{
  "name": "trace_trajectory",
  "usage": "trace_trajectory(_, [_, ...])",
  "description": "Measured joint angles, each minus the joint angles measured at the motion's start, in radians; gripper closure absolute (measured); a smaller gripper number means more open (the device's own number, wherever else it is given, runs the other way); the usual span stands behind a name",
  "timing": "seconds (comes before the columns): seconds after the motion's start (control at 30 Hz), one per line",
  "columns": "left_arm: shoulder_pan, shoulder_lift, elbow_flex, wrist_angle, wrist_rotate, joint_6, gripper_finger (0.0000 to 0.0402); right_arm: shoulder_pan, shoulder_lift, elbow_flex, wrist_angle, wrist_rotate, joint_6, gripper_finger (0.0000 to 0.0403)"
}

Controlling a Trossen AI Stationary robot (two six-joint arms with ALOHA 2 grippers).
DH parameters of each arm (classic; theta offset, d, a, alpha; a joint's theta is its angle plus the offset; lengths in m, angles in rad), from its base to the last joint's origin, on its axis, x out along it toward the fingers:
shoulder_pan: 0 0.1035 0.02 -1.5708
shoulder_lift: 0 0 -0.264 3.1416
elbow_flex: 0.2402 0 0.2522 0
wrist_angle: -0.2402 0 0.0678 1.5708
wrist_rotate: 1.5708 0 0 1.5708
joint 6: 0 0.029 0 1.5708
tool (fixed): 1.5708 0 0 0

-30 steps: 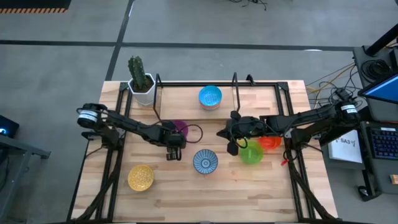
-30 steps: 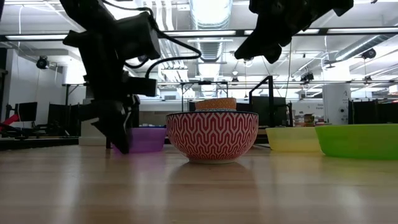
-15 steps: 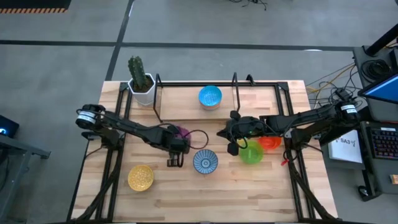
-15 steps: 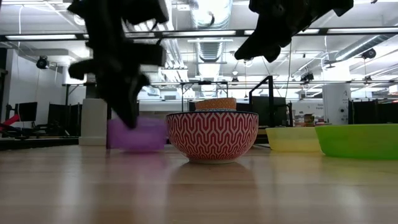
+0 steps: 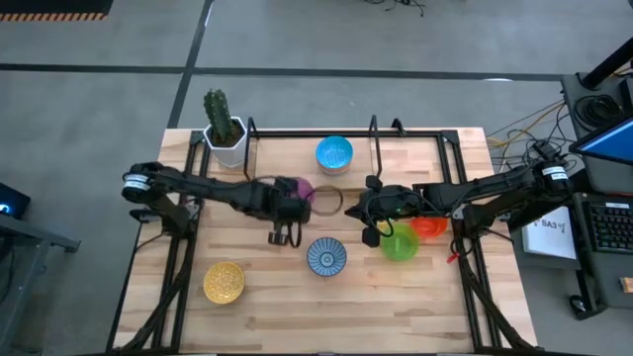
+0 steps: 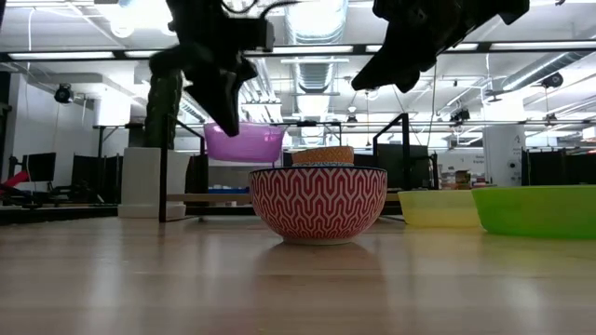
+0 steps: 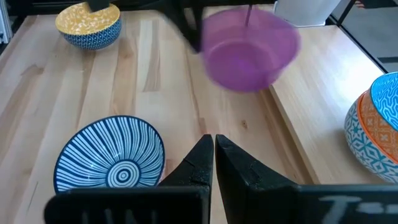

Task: Place and stack bowls onto a shelf
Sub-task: Put the violet bowl on the shelf

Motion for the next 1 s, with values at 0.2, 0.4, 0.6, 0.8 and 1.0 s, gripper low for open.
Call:
trace_trajectory(0.2, [0.197, 0.004, -0.032, 0.063, 0.000, 0.101, 0.0401, 0.000, 0.000, 0.000, -0.001, 0.000, -0.012, 0.0394])
trace_trajectory(0.4, [0.365, 0.009, -0.035, 0.121, 0.050, 0.121, 0.0402, 0.000, 0.001, 0.000, -0.002, 0.000, -0.014, 0.0394])
trace_trajectory(0.6, [0.464, 0.013, -0.042, 0.149, 0.156, 0.131, 0.0402, 0.000, 0.001, 0.000, -0.002, 0.000, -0.014, 0.0394])
trace_trajectory(0.8, [0.498, 0.013, -0.071, 0.167, 0.159, 0.134, 0.0401, 0.000, 0.001, 0.000, -0.002, 0.000, -0.014, 0.0394])
trace_trajectory(1.0, [0.501, 0.013, -0.095, 0.194, 0.160, 0.138, 0.0388, 0.000, 0.001, 0.000, -0.001, 0.000, -0.012, 0.0394])
